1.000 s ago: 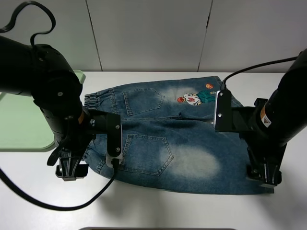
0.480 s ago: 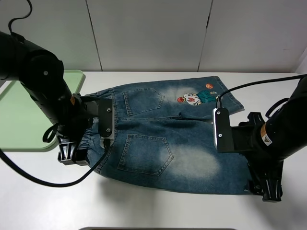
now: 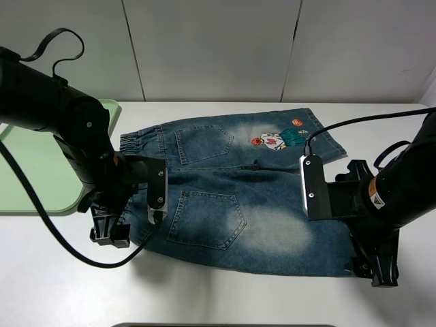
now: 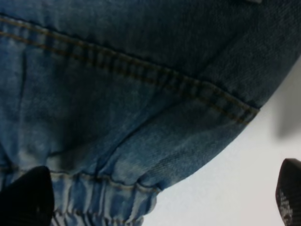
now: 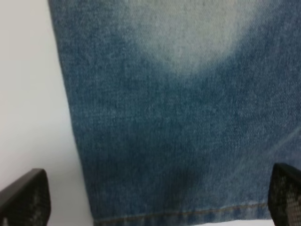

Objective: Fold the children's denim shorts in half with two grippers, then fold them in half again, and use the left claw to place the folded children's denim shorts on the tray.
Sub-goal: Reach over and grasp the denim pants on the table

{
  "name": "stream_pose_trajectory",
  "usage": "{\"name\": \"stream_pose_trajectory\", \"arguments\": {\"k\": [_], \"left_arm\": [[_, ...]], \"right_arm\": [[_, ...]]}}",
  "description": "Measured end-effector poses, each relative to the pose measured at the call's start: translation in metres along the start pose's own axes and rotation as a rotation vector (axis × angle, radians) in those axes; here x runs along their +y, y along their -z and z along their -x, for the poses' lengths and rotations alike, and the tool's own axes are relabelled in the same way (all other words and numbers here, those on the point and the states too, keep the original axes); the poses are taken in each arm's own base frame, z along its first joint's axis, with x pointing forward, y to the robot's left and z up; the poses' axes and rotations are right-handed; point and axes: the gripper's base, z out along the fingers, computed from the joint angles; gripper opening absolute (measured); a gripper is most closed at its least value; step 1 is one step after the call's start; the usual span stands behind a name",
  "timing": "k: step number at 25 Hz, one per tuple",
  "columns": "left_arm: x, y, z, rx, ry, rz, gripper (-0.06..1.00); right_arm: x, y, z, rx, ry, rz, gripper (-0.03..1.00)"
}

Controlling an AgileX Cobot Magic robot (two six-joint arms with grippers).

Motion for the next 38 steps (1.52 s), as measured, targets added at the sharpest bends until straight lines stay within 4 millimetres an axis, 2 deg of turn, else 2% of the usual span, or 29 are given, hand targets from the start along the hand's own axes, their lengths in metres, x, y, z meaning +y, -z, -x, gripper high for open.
{"name": "stream_pose_trajectory", "arguments": {"k": [13, 25, 31, 38], "left_arm": [[-0.001, -0.008, 0.0, 0.014, -0.031, -0.019, 0.92], [0.0, -0.01, 0.0, 0.012, -0.045, -0.018, 0.92], [0.002, -0.011, 0.002, -0.014, -0.05, 0.014, 0.92], [0.0, -0.027, 0.001, 0.015, -0.06, -0.027, 0.91]], "right_arm": [[0.021, -0.02, -0.014, -0.012, 0.087, -0.007, 0.7], [0.025, -0.05, -0.011, 0.05, 0.156, 0.071, 0.7], [0.023, -0.055, -0.013, 0.055, 0.153, 0.078, 0.7], [0.014, -0.057, -0.026, 0.071, 0.069, 0.083, 0.7]]}}
